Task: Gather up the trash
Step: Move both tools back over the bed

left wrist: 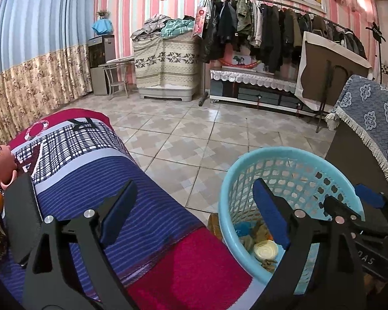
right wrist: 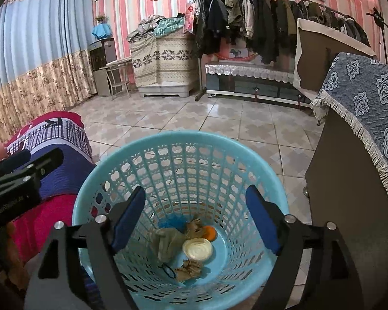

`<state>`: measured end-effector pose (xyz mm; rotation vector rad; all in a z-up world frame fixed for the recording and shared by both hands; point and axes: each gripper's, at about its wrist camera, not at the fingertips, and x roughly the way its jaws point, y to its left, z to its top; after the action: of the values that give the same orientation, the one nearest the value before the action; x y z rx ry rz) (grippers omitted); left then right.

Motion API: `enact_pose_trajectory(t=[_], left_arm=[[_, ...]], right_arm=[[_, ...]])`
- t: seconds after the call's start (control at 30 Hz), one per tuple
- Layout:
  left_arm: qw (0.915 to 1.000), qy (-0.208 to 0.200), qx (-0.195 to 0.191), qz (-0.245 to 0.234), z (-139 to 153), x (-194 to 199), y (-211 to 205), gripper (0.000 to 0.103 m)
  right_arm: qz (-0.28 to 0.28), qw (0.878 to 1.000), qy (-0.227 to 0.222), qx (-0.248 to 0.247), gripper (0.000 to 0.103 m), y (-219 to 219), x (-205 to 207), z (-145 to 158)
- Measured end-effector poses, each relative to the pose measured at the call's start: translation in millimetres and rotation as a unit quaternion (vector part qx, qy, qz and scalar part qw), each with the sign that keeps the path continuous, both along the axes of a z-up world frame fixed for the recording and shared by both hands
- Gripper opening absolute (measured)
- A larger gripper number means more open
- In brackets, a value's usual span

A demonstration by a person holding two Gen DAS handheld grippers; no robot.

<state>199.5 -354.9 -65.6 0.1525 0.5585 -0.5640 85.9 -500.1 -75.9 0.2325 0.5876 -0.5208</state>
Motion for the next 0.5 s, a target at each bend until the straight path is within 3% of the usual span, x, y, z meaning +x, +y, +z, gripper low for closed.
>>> enact_pose_trajectory(t=[0.1, 0.5], left_arm=[[0.9999, -0.001, -0.005, 0.012, 3, 1, 5, 0.097], [0.9992, -0.016, -0.021, 0.029, 33, -12, 30, 0.097]], right_arm=[[0.000, 1.000, -0.007, -0.001, 0.086, 3, 0, 2], [0.011, 1.000, -0.020, -0.004, 0.088, 16, 0, 11]])
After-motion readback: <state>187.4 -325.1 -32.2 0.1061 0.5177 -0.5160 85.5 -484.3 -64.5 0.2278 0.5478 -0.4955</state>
